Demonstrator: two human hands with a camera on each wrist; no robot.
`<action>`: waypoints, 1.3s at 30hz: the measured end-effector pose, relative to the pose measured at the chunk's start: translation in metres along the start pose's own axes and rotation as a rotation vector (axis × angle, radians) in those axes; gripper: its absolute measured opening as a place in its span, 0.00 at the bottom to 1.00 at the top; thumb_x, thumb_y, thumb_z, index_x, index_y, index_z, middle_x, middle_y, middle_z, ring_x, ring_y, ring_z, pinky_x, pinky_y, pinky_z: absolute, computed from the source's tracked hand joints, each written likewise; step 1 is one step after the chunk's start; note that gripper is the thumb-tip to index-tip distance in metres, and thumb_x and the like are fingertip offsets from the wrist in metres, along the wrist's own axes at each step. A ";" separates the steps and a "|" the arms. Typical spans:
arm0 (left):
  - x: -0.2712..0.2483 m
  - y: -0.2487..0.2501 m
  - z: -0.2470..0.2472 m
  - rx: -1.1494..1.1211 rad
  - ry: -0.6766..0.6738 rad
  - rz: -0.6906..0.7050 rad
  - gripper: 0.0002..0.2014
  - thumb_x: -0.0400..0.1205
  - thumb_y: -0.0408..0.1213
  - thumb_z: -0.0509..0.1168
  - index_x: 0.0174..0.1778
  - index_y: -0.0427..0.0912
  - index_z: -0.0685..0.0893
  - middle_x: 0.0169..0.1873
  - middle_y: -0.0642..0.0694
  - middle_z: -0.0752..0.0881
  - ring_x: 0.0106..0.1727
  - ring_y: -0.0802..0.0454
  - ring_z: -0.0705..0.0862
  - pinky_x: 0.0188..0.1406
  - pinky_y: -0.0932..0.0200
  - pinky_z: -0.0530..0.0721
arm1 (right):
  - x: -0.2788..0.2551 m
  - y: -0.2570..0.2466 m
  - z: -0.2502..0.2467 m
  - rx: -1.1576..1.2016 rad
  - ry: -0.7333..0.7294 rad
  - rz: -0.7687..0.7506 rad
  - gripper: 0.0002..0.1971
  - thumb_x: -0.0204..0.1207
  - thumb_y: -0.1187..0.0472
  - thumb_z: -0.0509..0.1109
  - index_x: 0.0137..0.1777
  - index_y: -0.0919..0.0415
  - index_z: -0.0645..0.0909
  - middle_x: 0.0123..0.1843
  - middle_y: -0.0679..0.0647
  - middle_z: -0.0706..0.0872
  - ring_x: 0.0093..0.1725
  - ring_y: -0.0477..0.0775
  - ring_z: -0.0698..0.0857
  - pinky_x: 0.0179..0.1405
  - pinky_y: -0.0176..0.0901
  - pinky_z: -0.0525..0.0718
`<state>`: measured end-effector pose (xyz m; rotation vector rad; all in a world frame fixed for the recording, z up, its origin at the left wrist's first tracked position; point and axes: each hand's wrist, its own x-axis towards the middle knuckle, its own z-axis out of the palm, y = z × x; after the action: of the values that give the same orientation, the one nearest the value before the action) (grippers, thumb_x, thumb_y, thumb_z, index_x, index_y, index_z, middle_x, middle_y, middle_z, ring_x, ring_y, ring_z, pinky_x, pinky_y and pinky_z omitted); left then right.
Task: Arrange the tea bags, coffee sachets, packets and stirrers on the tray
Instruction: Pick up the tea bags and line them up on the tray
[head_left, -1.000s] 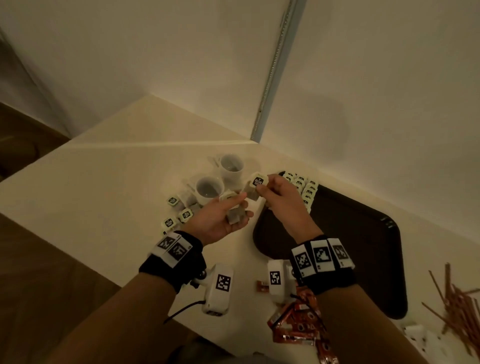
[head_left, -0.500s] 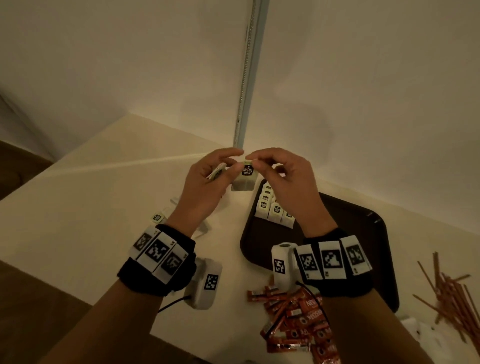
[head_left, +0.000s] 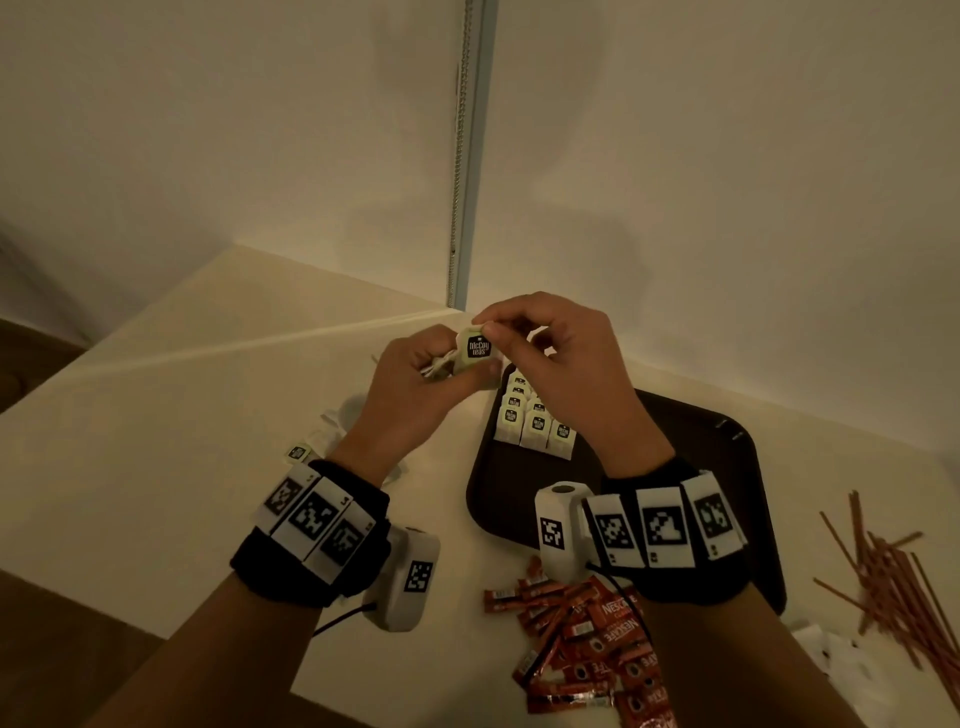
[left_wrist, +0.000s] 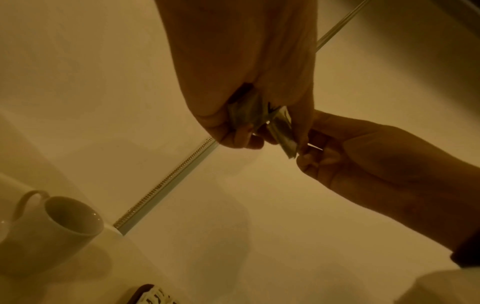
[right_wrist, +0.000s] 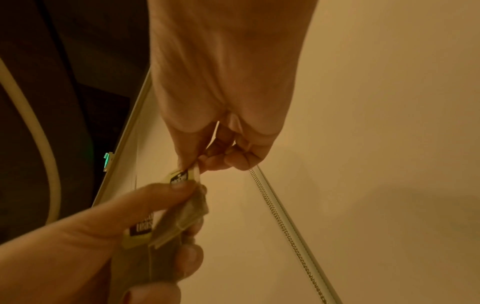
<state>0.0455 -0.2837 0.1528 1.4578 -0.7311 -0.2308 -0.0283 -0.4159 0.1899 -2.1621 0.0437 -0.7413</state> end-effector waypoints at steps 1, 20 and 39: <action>-0.001 -0.001 0.001 0.003 -0.044 -0.021 0.08 0.73 0.27 0.74 0.41 0.25 0.85 0.30 0.35 0.85 0.29 0.48 0.79 0.34 0.61 0.76 | 0.000 0.001 -0.001 -0.014 -0.005 -0.004 0.06 0.77 0.64 0.70 0.49 0.57 0.88 0.43 0.47 0.88 0.41 0.42 0.82 0.36 0.39 0.81; -0.010 -0.079 -0.017 -0.705 0.132 -0.939 0.05 0.85 0.29 0.50 0.51 0.34 0.70 0.49 0.29 0.85 0.52 0.32 0.86 0.44 0.50 0.90 | -0.038 0.145 0.019 -0.234 -0.206 0.648 0.09 0.79 0.66 0.67 0.57 0.65 0.84 0.54 0.56 0.87 0.45 0.43 0.80 0.45 0.25 0.75; 0.003 -0.103 -0.024 -0.510 0.257 -0.840 0.03 0.84 0.31 0.62 0.49 0.38 0.81 0.44 0.37 0.82 0.42 0.46 0.84 0.33 0.57 0.89 | -0.033 0.222 0.066 -0.282 -0.167 0.801 0.06 0.76 0.67 0.70 0.50 0.66 0.86 0.51 0.59 0.89 0.53 0.55 0.85 0.51 0.35 0.78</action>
<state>0.0913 -0.2800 0.0570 1.1899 0.1864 -0.7925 0.0267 -0.5057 -0.0184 -2.1891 0.9126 -0.0899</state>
